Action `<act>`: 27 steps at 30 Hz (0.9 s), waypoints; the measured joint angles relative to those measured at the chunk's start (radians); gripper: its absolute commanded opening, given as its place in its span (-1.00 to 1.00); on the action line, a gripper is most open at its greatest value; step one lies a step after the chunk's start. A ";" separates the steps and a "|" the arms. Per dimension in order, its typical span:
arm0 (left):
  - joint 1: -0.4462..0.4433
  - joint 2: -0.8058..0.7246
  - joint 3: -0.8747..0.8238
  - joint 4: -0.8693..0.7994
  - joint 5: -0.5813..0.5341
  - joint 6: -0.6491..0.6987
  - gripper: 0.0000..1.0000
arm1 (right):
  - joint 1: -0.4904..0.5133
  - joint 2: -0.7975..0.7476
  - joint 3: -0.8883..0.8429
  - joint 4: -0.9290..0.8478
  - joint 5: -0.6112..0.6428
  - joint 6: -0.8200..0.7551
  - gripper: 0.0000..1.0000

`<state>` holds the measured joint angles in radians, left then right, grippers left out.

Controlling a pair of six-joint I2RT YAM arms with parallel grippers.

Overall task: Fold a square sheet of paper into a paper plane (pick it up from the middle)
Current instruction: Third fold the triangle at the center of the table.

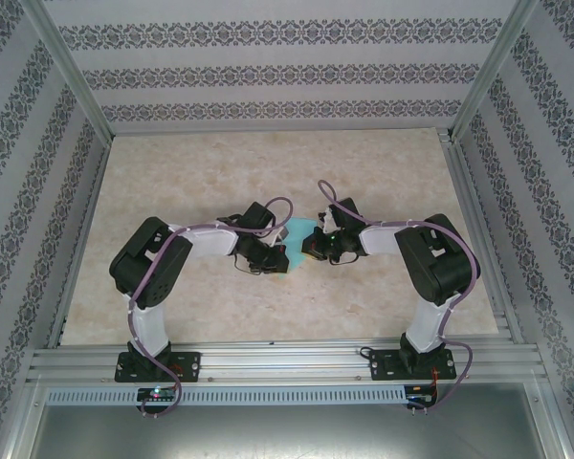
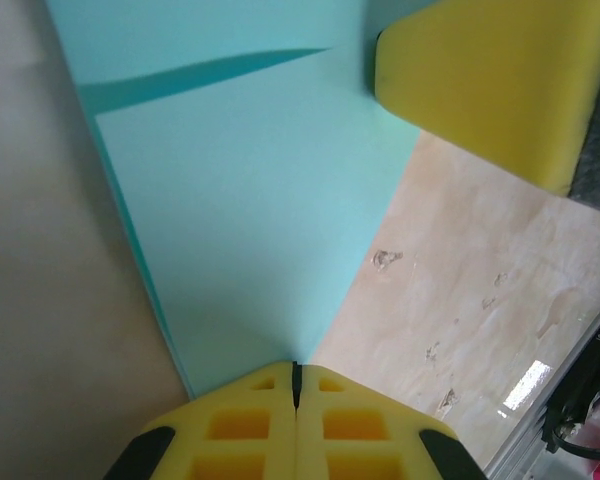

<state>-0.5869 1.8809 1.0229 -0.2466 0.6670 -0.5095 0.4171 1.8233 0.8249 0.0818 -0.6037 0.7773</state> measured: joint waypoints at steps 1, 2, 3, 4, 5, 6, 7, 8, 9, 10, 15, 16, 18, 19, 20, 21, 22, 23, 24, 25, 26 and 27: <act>0.000 -0.003 -0.006 0.003 0.003 0.000 -0.90 | 0.000 0.000 0.001 -0.001 0.000 0.000 -1.00; 0.002 -0.005 -0.012 0.009 0.007 0.000 -0.89 | 0.000 0.000 0.002 -0.003 0.000 0.000 -1.00; 0.004 -0.007 -0.019 0.016 0.012 0.000 -0.88 | 0.000 0.000 0.002 -0.004 0.000 0.000 -1.00; 0.006 -0.010 -0.027 0.024 0.019 0.001 -0.88 | 0.000 0.000 0.002 -0.005 0.000 0.000 -1.00; 0.008 -0.013 -0.035 0.032 0.026 0.000 -0.88 | 0.000 0.000 0.003 -0.007 -0.001 0.000 -1.00; 0.010 -0.016 -0.045 0.039 0.033 0.000 -0.88 | 0.000 0.000 0.003 -0.008 -0.003 0.000 -1.00; 0.012 -0.020 -0.055 0.047 0.039 0.000 -0.88 | 0.002 0.000 0.003 -0.010 -0.005 0.000 -1.00; 0.013 -0.024 -0.063 0.051 0.044 0.000 -0.87 | 0.005 0.000 0.003 -0.011 -0.007 0.000 -1.00; 0.014 -0.029 -0.071 0.056 0.048 0.000 -0.86 | 0.006 0.000 0.003 -0.013 -0.008 0.000 -1.00; 0.014 -0.035 -0.081 0.060 0.049 0.000 -0.84 | 0.006 0.000 0.003 -0.015 -0.010 0.000 -1.00; 0.020 -0.051 -0.098 0.047 0.043 0.009 -0.83 | 0.006 0.001 0.005 -0.020 -0.016 0.000 -1.00; 0.020 -0.053 -0.098 0.044 0.040 0.012 -0.83 | 0.006 0.002 0.005 -0.020 -0.016 0.000 -1.00; 0.020 -0.061 -0.103 0.034 0.039 0.015 -0.82 | 0.006 0.002 0.005 -0.021 -0.016 -0.001 -1.00; 0.020 -0.069 -0.110 0.030 0.037 0.016 -0.81 | 0.006 0.002 0.005 -0.021 -0.016 -0.002 -1.00; 0.020 -0.078 -0.119 0.019 0.035 0.019 -0.81 | 0.006 0.002 0.005 -0.021 -0.016 -0.003 -1.00; 0.020 -0.088 -0.128 0.005 0.035 0.020 -0.80 | 0.006 0.002 0.005 -0.021 -0.016 -0.003 -1.00; 0.020 -0.097 -0.137 -0.010 0.036 0.022 -0.80 | 0.006 0.002 0.005 -0.021 -0.016 -0.003 -1.00; 0.020 -0.108 -0.149 -0.013 0.036 0.023 -0.80 | 0.006 0.002 0.005 -0.021 -0.016 -0.004 -1.00; 0.020 -0.113 -0.154 -0.017 0.037 0.023 -0.80 | 0.006 0.002 0.005 -0.019 -0.015 -0.003 -1.00; 0.020 -0.120 -0.161 -0.020 0.037 0.023 -0.79 | 0.006 0.002 0.005 -0.019 -0.015 -0.003 -1.00; 0.020 -0.126 -0.166 -0.028 0.036 0.022 -0.79 | 0.006 0.002 0.005 -0.018 -0.015 -0.003 -1.00; 0.020 -0.132 -0.169 -0.036 0.036 0.022 -0.79 | 0.006 0.002 0.005 -0.018 -0.015 -0.003 -1.00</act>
<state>-0.5667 1.7493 0.8539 -0.2825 0.7033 -0.4877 0.4229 1.8248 0.8295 0.0639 -0.6186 0.7742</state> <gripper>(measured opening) 0.105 0.055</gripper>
